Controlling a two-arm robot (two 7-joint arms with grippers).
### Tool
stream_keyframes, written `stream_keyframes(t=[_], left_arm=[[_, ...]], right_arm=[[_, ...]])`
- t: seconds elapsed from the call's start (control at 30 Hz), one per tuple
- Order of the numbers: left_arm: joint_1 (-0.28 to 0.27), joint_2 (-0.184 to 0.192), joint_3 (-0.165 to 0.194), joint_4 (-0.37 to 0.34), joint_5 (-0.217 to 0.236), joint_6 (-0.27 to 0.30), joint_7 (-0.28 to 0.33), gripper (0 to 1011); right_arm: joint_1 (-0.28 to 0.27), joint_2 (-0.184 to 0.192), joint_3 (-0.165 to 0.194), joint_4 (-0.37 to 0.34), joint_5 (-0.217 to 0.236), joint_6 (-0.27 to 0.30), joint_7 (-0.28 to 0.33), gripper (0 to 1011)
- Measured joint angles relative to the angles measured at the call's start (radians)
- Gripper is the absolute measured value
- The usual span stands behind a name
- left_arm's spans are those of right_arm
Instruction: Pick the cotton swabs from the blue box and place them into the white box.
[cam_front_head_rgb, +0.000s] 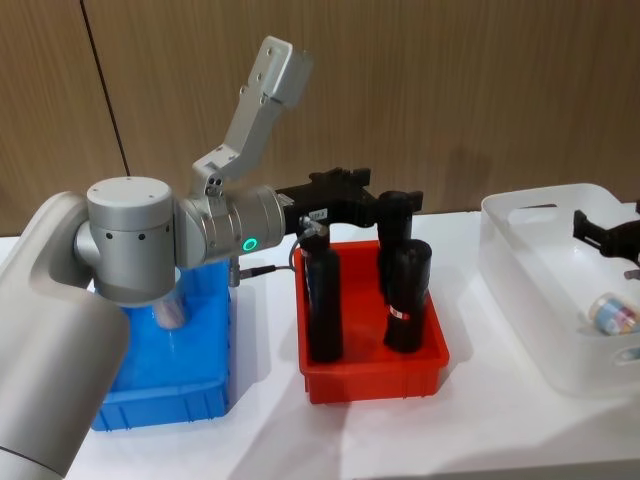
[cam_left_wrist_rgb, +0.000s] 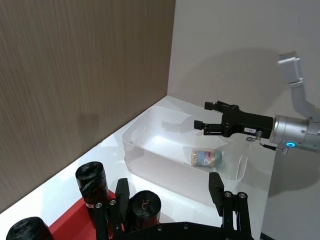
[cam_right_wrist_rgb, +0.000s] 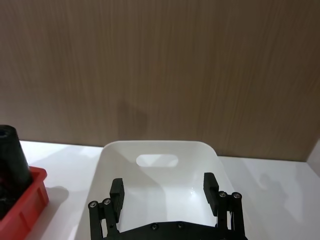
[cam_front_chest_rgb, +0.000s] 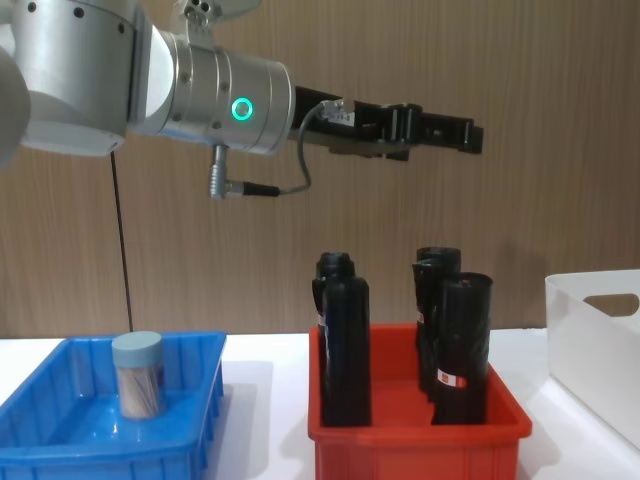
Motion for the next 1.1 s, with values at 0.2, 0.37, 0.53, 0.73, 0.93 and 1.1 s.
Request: stream_keyframes(t=[0.2, 0.37, 0.53, 0.73, 0.93, 1.1], left_arm=[[0.0, 0.0, 0.0, 0.0, 0.0, 0.0, 0.0, 1004], [0.0, 0.0, 0.0, 0.0, 0.0, 0.0, 0.0, 1004], [0.0, 0.0, 0.0, 0.0, 0.0, 0.0, 0.0, 1004], [0.0, 0.0, 0.0, 0.0, 0.0, 0.0, 0.0, 1004], [0.0, 0.0, 0.0, 0.0, 0.0, 0.0, 0.0, 1004], [0.001, 0.0, 0.0, 0.0, 0.0, 0.0, 0.0, 1004]], right_arm=[[-0.042, 0.006, 0.007, -0.068, 0.012, -0.022, -0.017, 1001], [-0.07, 0.01, 0.011, -0.112, 0.021, -0.035, -0.028, 1001], [-0.088, 0.012, 0.014, -0.141, 0.026, -0.044, -0.035, 1001], [-0.101, 0.014, 0.016, -0.162, 0.031, -0.05, -0.04, 1001], [-0.109, 0.015, 0.017, -0.174, 0.033, -0.054, -0.043, 1002], [-0.112, 0.015, 0.017, -0.177, 0.033, -0.055, -0.044, 1001]])
